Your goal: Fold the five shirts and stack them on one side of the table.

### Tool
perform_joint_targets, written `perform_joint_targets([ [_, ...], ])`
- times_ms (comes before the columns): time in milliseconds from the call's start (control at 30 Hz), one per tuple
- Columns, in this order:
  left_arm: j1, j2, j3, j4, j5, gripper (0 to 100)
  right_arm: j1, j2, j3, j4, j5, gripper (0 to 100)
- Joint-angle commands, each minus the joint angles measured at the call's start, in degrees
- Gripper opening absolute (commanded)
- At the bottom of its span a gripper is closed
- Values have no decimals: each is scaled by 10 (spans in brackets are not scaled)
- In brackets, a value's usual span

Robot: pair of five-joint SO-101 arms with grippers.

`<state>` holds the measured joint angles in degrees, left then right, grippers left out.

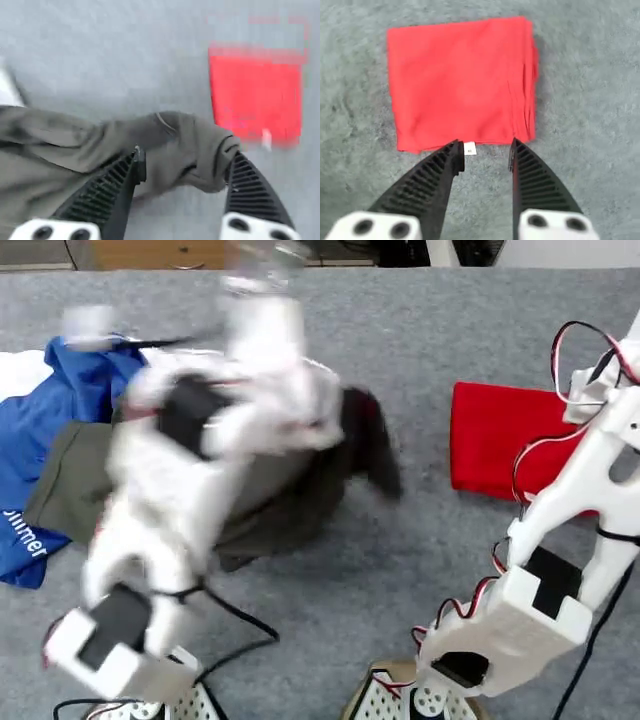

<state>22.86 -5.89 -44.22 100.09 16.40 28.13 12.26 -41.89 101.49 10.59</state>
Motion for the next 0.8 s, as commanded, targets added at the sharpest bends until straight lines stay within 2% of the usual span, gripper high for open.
perform_joint_targets([
  [0,-213,-34,-18,-44,10,278,-29,-31,0,7,25,163],
  [67,-318,-5,30,-124,10,278,-40,-30,0,7,25,163],
  [133,-385,36,84,-215,-6,278,-52,-27,1,7,24,163],
  [233,-415,90,131,-273,-59,278,-72,-26,2,6,22,163],
  [400,-413,142,132,-243,-67,278,-108,-26,2,5,22,163],
  [533,-373,123,132,-200,-68,278,-130,-25,2,3,22,163],
  [600,-328,101,132,-173,-66,278,-136,-25,2,-5,22,163],
  [667,-259,65,132,-137,-64,278,-136,-25,2,-17,21,163],
  [767,-117,0,136,-96,-57,272,-135,-25,2,-27,17,163],
])
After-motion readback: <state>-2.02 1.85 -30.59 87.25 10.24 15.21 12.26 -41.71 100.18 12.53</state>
